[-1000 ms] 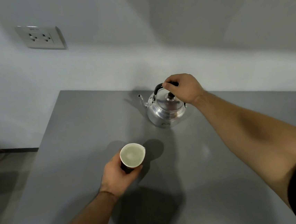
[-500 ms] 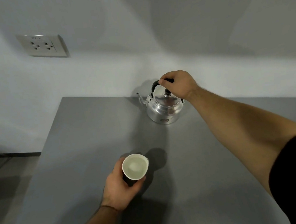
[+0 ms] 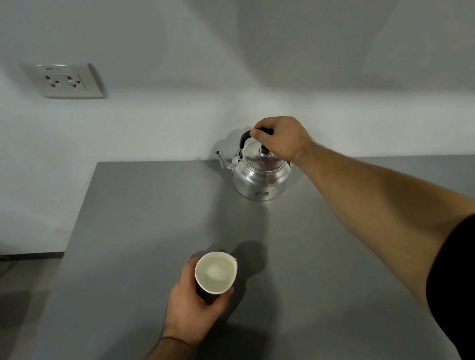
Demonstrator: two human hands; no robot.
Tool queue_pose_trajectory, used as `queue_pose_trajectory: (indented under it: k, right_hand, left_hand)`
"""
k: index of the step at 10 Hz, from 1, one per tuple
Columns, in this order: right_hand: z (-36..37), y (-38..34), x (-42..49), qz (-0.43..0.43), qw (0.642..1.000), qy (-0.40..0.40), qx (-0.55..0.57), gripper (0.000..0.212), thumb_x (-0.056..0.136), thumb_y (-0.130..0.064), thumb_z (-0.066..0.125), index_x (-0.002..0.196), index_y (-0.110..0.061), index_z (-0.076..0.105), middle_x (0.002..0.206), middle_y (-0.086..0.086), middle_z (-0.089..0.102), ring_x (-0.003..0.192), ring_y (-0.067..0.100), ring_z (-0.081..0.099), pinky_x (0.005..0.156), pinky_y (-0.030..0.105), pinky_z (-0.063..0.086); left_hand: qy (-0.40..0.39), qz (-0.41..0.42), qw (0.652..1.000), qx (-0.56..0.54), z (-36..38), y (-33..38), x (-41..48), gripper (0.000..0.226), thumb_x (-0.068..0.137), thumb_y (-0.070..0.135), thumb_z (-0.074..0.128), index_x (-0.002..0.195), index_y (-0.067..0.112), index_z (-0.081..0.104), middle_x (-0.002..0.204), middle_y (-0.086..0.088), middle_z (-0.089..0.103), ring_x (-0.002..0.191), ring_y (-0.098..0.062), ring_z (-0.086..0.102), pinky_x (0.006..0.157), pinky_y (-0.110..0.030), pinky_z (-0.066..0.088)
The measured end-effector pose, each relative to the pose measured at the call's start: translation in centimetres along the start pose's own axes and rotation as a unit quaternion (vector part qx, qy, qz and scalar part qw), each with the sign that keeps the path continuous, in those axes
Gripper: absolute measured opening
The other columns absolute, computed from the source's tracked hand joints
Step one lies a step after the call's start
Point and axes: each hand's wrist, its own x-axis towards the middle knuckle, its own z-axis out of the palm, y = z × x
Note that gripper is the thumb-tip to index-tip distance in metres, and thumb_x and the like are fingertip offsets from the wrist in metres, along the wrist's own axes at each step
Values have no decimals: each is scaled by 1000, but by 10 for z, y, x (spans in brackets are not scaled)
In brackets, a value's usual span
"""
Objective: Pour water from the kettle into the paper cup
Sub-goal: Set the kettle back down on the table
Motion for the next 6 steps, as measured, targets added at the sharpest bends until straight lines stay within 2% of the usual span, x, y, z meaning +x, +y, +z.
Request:
queue_pose_trajectory:
  k: [1, 2, 3, 4, 5, 6]
  right_hand:
    - [1, -9, -1, -4, 998, 14, -67, 32, 101, -42, 53, 114, -31, 80, 109, -1, 68, 108, 24, 64, 101, 45, 49]
    - [4, -15, -17, -4, 992, 33, -118, 44, 104, -41, 52, 142, -25, 67, 140, 4, 59, 135, 28, 48, 114, 49, 36]
    - [-5, -23, -50, -26, 991, 89, -98, 49, 103, -38, 59, 148, -19, 61, 150, 4, 54, 142, 30, 41, 117, 48, 32]
    - [-25, -36, -85, -53, 985, 146, -69, 49, 100, -30, 64, 147, -17, 62, 150, 5, 54, 141, 30, 42, 118, 46, 32]
    - [-26, -35, -113, -71, 986, 142, -52, 46, 99, -21, 65, 144, -15, 64, 146, 7, 58, 138, 31, 46, 118, 48, 35]
    - [-20, -21, -136, -51, 990, 123, -41, 47, 97, -17, 65, 144, -14, 64, 145, 8, 59, 137, 31, 47, 118, 49, 37]
  left_hand:
    - [-7, -3, 1000, -15, -1, -1, 0, 79, 66, 28, 96, 132, 40, 54, 124, 26, 69, 112, 3, 68, 91, -13, 51]
    - [-15, -12, 999, -32, -2, -1, 0, 79, 64, 30, 97, 130, 41, 55, 123, 26, 70, 111, 1, 69, 90, -12, 51]
    - [-26, -18, 998, -55, -10, 8, -6, 80, 60, 37, 96, 129, 41, 56, 122, 23, 71, 112, -2, 69, 92, -16, 53]
    - [-36, -26, 998, -52, -19, 18, -9, 88, 56, 35, 99, 133, 32, 56, 123, 20, 71, 116, -6, 68, 97, -25, 53]
    - [-46, -21, 998, -38, -24, 16, -8, 90, 60, 12, 98, 137, 25, 55, 128, 12, 70, 121, -7, 65, 102, -33, 52]
    - [-56, -9, 998, 9, -32, 4, -9, 84, 65, 2, 85, 138, 31, 52, 134, 16, 65, 124, 0, 61, 97, -25, 54]
